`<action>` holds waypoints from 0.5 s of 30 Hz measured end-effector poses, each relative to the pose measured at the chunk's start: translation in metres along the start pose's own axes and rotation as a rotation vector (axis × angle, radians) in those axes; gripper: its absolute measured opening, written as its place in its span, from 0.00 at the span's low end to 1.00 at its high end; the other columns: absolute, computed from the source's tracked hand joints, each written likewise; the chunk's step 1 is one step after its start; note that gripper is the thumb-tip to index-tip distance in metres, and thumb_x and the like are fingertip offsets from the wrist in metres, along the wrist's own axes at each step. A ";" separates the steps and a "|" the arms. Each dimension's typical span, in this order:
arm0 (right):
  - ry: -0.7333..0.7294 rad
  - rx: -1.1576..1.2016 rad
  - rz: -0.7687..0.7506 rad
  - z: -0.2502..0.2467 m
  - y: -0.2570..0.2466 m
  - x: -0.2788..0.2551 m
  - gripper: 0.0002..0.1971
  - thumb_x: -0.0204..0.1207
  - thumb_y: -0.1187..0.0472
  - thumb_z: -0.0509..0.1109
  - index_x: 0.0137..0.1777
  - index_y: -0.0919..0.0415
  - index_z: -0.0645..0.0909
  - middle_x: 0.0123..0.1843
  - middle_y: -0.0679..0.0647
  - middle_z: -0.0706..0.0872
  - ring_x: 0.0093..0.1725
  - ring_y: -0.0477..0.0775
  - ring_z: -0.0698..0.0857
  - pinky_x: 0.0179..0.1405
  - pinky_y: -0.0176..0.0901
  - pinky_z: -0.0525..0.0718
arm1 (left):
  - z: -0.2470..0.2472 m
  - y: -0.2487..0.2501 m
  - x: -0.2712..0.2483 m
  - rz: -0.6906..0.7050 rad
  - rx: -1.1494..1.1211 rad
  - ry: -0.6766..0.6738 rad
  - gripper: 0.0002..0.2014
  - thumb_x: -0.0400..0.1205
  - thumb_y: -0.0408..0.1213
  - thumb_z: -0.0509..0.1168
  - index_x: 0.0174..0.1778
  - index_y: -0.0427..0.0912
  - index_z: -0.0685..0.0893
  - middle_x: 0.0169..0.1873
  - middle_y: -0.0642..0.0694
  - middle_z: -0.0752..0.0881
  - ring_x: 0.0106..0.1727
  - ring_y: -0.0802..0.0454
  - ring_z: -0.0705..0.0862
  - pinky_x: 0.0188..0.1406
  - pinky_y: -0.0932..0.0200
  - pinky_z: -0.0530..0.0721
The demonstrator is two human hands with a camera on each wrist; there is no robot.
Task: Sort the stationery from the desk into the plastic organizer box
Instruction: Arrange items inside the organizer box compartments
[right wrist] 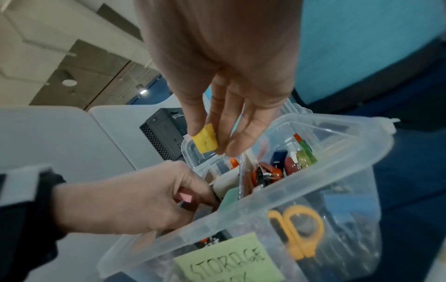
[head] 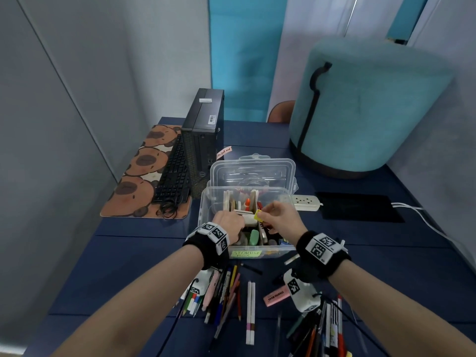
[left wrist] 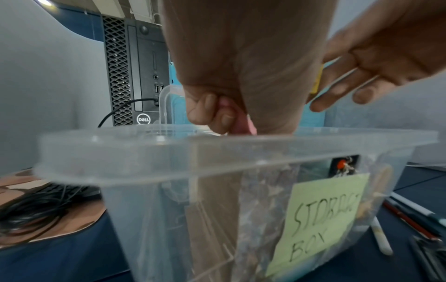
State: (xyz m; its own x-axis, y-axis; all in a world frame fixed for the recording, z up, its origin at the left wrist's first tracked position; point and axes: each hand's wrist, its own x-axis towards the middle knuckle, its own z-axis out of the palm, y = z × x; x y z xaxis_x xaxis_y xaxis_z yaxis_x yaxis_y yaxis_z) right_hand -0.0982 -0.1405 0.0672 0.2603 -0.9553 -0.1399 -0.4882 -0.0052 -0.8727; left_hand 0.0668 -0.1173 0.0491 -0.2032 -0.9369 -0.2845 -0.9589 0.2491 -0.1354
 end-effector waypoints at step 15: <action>-0.272 -0.718 -0.186 0.018 -0.013 0.027 0.08 0.76 0.54 0.73 0.50 0.57 0.87 0.50 0.54 0.88 0.51 0.54 0.85 0.48 0.43 0.81 | 0.007 -0.009 0.003 0.014 -0.078 0.017 0.11 0.82 0.36 0.62 0.57 0.44 0.86 0.54 0.43 0.87 0.56 0.41 0.85 0.54 0.50 0.83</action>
State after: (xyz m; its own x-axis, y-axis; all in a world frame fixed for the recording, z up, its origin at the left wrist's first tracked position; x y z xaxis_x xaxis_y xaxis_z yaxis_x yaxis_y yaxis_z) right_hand -0.0701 -0.1612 0.0665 0.5399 -0.8149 -0.2110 -0.8107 -0.4358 -0.3909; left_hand 0.0767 -0.1203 0.0426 -0.2192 -0.9377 -0.2694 -0.9684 0.2427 -0.0567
